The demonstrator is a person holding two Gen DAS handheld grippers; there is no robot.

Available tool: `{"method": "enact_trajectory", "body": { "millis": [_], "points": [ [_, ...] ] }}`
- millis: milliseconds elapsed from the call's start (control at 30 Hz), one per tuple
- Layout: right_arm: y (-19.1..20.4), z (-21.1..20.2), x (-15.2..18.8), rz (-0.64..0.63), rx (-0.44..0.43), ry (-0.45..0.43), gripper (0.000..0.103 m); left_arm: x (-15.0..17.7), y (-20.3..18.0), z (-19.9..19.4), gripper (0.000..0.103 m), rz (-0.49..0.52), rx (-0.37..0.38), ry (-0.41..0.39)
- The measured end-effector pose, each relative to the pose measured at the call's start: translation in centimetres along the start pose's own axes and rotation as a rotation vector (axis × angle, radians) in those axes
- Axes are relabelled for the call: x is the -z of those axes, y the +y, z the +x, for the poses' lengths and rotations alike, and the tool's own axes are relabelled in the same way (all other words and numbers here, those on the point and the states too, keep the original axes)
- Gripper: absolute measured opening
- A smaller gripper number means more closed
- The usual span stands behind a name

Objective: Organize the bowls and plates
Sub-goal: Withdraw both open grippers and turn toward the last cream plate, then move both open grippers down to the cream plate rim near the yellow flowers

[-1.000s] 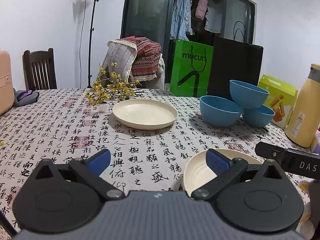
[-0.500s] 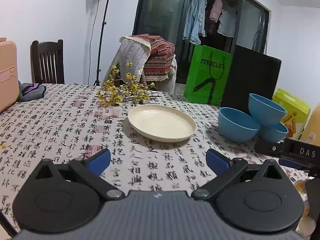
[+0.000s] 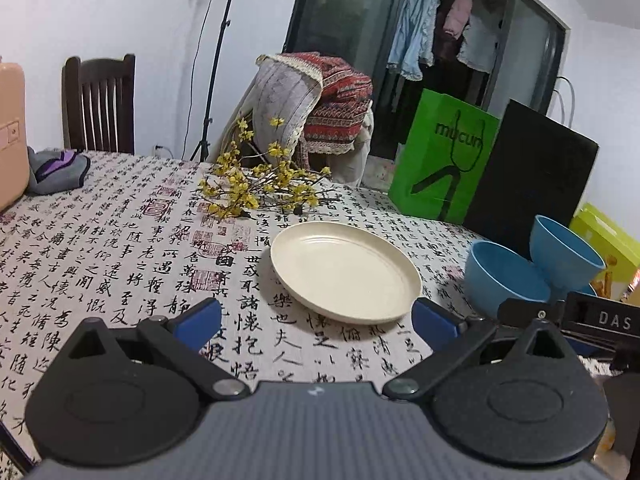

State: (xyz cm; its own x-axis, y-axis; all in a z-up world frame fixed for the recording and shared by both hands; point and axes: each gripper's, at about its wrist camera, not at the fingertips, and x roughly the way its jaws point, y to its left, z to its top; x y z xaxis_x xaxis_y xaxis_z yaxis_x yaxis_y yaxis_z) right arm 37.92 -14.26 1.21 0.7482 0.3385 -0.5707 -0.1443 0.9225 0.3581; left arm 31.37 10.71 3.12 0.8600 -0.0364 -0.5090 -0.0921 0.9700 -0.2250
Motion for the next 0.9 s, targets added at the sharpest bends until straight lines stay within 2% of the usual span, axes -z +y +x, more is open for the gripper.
{"method": "enact_trajectory", "body": {
  "millis": [367,500,633,800,900],
  "points": [
    [1.4,3.5,-3.6,0.009,0.018,0.044,0.103,-3.4,2.4,5.1,0.103,-0.122,-0.036,0.044],
    [1.7,5.3,-4.5,0.001,0.04,0.06,0.103,-4.2,2.9,7.6,0.103,-0.163,-0.043,0.085],
    [2.0,7.6,-5.3,-0.014,0.063,0.097,0.096,-4.7,3.4,9.8,0.103,-0.178,-0.062,0.122],
    [2.4,10.1,-5.9,-0.036,0.066,0.134,0.095,-5.2,4.2,12.3,0.103,-0.214,-0.077,0.155],
    [2.7,11.4,-6.2,-0.047,0.076,0.146,0.089,-5.2,4.5,13.7,0.103,-0.225,-0.093,0.163]
  ]
}}
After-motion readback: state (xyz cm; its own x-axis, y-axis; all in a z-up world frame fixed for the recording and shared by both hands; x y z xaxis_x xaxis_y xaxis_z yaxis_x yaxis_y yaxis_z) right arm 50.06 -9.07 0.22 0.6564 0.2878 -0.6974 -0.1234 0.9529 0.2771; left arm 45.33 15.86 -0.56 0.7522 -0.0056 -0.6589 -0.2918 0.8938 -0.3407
